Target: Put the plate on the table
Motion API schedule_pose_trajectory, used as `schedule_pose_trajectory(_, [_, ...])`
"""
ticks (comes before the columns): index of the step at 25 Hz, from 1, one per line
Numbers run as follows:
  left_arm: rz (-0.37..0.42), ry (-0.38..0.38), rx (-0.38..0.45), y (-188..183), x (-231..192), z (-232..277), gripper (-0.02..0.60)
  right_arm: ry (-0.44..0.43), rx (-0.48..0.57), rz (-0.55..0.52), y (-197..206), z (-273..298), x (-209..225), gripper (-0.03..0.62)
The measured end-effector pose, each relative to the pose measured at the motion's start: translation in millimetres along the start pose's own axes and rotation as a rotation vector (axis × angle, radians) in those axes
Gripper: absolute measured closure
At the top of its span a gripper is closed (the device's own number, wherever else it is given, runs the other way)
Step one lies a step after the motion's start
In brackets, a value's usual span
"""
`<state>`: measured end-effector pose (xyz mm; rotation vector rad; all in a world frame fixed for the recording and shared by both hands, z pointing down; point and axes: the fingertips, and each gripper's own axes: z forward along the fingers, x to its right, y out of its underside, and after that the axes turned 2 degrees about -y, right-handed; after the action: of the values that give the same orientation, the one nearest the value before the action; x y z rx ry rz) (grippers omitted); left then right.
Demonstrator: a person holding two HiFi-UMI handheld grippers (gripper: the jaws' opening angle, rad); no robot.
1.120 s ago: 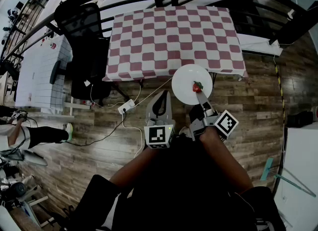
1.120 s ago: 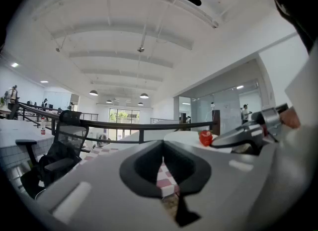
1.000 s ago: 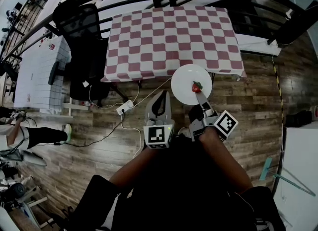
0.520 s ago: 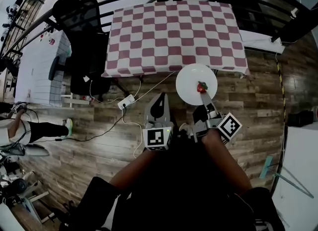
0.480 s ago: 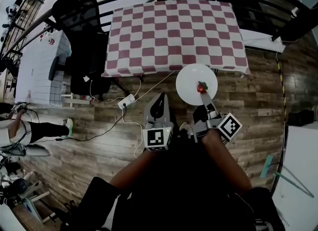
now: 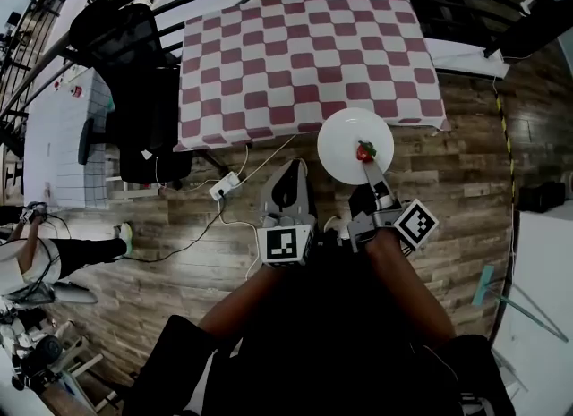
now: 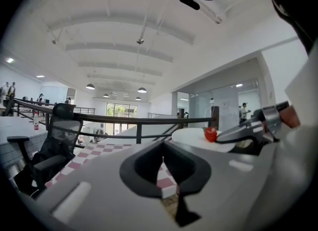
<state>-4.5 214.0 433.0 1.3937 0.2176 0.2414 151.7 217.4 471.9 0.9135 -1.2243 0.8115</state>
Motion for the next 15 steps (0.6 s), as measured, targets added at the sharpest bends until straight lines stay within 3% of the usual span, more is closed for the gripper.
schedule_pose_trajectory(10, [-0.027,0.028,0.026,-33.2,-33.0,66.5,0.572,0.003,-0.024,-0.023,-13.1,76.0,-8.2,0.576])
schedule_pose_trajectory(15, [-0.047,0.025,0.024,-35.1,-61.5,101.1,0.572,-0.001,-0.026,0.015,-13.3,118.0,-12.2,0.576])
